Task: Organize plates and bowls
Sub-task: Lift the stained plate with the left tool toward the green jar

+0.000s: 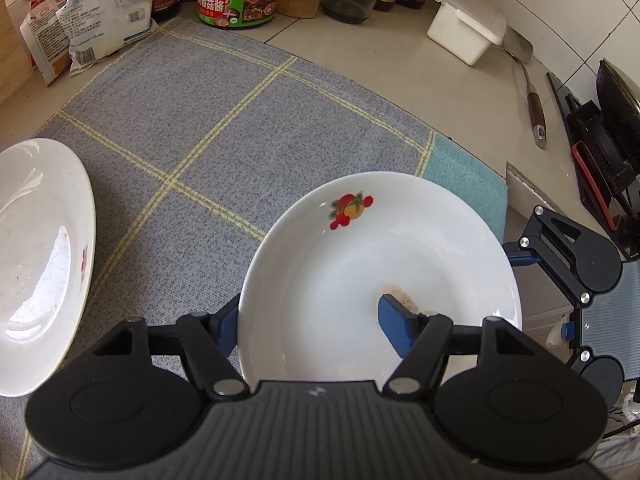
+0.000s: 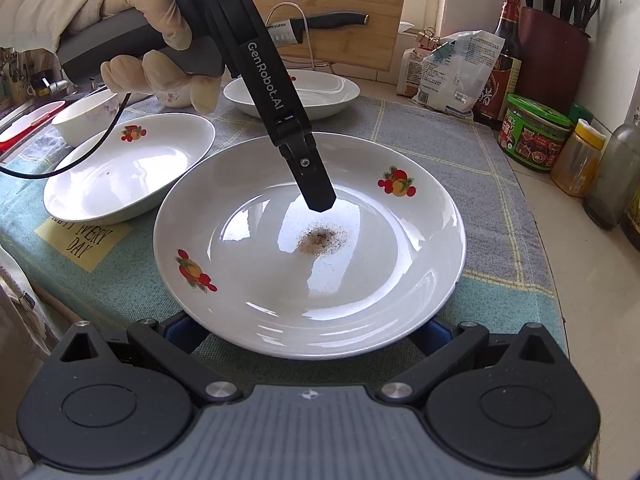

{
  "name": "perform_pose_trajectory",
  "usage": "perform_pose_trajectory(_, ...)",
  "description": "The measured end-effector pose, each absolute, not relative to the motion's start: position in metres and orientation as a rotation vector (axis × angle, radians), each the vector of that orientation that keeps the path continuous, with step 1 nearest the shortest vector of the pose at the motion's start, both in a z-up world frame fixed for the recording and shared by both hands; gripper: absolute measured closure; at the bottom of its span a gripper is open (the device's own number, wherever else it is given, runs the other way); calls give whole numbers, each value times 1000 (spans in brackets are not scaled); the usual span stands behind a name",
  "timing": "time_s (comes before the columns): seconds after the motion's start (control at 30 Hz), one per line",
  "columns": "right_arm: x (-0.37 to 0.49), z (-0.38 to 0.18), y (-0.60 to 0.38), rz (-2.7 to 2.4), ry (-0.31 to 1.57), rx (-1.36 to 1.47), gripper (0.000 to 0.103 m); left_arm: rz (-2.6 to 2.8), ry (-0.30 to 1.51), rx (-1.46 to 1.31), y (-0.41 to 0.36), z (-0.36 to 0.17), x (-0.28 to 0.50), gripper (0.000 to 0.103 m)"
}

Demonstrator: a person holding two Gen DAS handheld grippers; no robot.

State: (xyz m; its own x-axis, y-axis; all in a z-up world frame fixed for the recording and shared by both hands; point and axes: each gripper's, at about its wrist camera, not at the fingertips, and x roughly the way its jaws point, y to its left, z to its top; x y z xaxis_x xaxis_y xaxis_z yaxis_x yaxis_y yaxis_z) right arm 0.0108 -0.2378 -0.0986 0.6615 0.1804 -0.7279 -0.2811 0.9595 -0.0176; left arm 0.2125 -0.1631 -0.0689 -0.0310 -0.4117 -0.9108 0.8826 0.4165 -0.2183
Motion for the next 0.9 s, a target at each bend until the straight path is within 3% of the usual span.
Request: perform_pose_trajectory(0.9,64,-85,-297,438,804,-216,0,-969,1152,391,-192,-55,242,34)
